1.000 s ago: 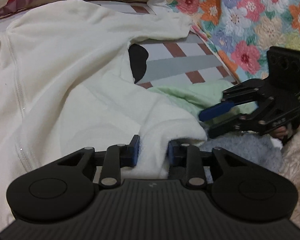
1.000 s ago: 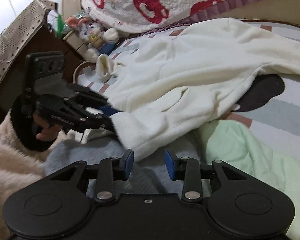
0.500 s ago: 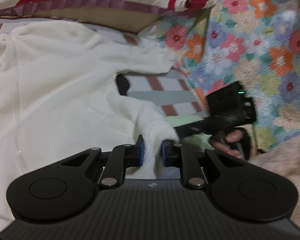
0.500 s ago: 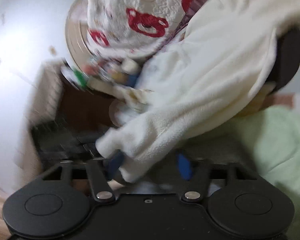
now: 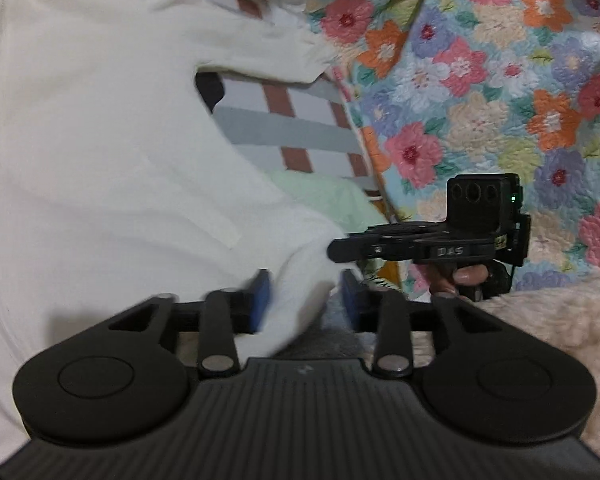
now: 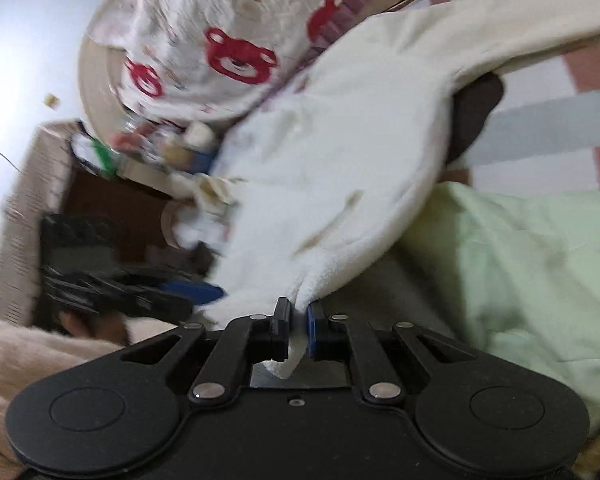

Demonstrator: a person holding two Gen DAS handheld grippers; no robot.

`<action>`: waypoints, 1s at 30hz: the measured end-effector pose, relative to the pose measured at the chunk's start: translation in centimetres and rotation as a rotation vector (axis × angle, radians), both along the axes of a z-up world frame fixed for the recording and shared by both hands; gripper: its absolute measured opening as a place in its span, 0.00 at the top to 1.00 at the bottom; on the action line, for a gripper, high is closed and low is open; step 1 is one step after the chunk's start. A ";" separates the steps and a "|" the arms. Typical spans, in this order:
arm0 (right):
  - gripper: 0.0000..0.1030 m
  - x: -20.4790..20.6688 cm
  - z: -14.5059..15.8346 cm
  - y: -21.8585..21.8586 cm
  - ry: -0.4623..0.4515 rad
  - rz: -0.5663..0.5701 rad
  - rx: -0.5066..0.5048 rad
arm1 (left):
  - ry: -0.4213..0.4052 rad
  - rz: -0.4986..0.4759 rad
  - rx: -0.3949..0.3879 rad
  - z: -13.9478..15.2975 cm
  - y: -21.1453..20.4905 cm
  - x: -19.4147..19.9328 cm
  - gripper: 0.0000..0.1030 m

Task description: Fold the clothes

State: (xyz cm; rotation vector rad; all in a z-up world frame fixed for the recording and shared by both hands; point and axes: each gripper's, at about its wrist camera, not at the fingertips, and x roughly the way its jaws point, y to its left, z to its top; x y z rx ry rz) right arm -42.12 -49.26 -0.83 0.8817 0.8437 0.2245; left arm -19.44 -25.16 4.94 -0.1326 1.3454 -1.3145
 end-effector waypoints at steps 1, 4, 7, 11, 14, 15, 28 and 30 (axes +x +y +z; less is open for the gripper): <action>0.86 0.2 1.1 0.1 0.028 0.001 -0.103 | -0.014 0.000 -0.019 0.6 0.4 0.0 0.52; 0.81 1.2 4.2 -0.8 0.113 -0.026 -0.439 | -0.107 0.026 -0.064 2.9 2.9 0.6 0.44; 0.81 2.4 8.0 -4.9 0.110 -0.119 -0.390 | -0.222 0.139 -0.040 3.9 6.8 2.6 0.41; 0.81 6.5 17.5 -6.5 0.085 -0.153 -0.334 | -0.284 0.321 0.046 2.9 12.0 6.4 0.41; 0.80 10.7 26.3 -4.8 0.086 -0.141 -0.428 | -0.295 0.414 0.084 2.0 14.3 9.3 0.41; 0.78 12.1 29.3 -4.2 0.086 -0.137 -0.459 | -0.302 0.439 0.087 1.8 14.7 10.2 0.41; 0.77 31.0 55.8 6.3 0.012 -0.132 -0.765 | -0.460 0.671 0.114 -1.8 18.3 17.6 0.41; 0.76 34.0 55.8 7.6 -0.009 -0.125 -0.767 | -0.476 0.702 0.158 -3.5 19.5 18.2 0.41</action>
